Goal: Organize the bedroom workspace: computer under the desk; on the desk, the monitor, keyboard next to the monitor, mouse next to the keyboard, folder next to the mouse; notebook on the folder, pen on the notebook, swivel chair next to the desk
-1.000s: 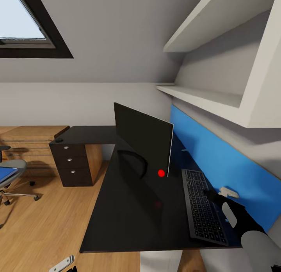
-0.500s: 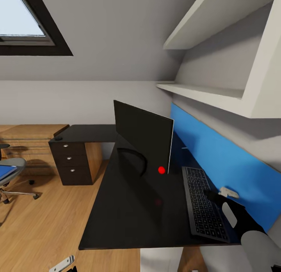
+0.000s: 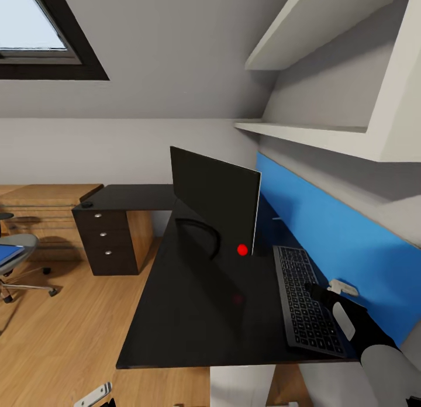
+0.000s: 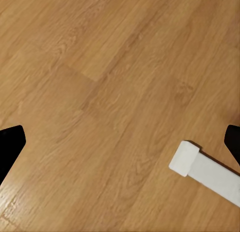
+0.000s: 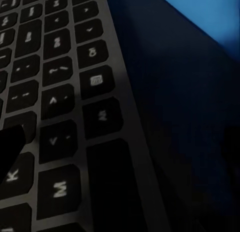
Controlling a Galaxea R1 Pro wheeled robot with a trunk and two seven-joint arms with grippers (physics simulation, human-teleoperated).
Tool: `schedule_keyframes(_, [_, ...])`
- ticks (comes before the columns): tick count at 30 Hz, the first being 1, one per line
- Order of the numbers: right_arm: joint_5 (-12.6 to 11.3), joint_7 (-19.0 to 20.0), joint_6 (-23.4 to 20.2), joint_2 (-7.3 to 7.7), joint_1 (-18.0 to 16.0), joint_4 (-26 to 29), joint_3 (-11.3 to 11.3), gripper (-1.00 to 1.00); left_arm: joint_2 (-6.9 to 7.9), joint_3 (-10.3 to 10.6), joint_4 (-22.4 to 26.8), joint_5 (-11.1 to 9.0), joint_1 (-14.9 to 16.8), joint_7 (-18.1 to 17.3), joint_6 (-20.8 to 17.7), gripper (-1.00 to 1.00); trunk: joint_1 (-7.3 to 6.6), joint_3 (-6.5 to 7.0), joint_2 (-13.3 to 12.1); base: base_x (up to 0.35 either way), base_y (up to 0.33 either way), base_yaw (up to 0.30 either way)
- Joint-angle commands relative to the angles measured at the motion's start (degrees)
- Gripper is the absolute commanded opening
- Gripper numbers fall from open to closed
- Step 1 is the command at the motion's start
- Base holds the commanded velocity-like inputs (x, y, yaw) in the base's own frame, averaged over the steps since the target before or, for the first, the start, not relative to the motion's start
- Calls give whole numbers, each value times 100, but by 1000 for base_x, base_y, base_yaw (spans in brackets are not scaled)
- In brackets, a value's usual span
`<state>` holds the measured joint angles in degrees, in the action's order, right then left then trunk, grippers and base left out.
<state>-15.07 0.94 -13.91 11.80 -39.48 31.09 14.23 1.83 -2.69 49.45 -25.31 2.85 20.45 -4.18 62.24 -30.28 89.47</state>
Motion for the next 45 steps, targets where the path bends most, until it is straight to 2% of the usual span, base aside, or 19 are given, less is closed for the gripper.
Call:
schedule_keyframes(1, [-87,11,-51,-2,2,-15,19,100,2,5,12,-33,2,23,-28,100,0,-7,2,0,0,0])
schedule_keyframes(5, [-89,11,-51,-2,2,-15,19,100,2,5,12,-35,3,20,-29,100,0,-7,2,0,0,0])
schedule_keyframes(10, [-84,11,-51,-2,2,-15,19,100,2,5,12,-35,2,27,-30,100,110,-97,203,0,0,0])
schedule_keyframes(18, [-85,11,-51,-2,2,-15,19,100,-2,7,5,-39,2,18,-34,100,110,-97,203,0,0,0])
schedule_keyframes(20, [-84,11,-51,-2,2,-15,19,100,-5,71,-35,-37,4,21,-37,100,110,-97,203,0,0,0])
schedule_keyframes(22, [-84,11,-51,-2,2,-15,19,100,-1,244,-93,-36,3,31,-32,100,110,-97,203,0,0,0])
schedule_keyframes(27, [-84,11,-51,-2,2,-15,19,100,-3,403,-186,-28,3,31,-9,100,110,-97,203,-19,27,0])
schedule_keyframes(37, [-80,11,-51,-8,2,-17,19,100,1,418,-199,-27,2,29,-3,100,110,-97,203,-55,98,0])
schedule_keyframes(45, [75,11,-51,-18,2,-24,19,100,2,418,-200,-27,1,29,-3,100,110,-97,203,-76,109,0])
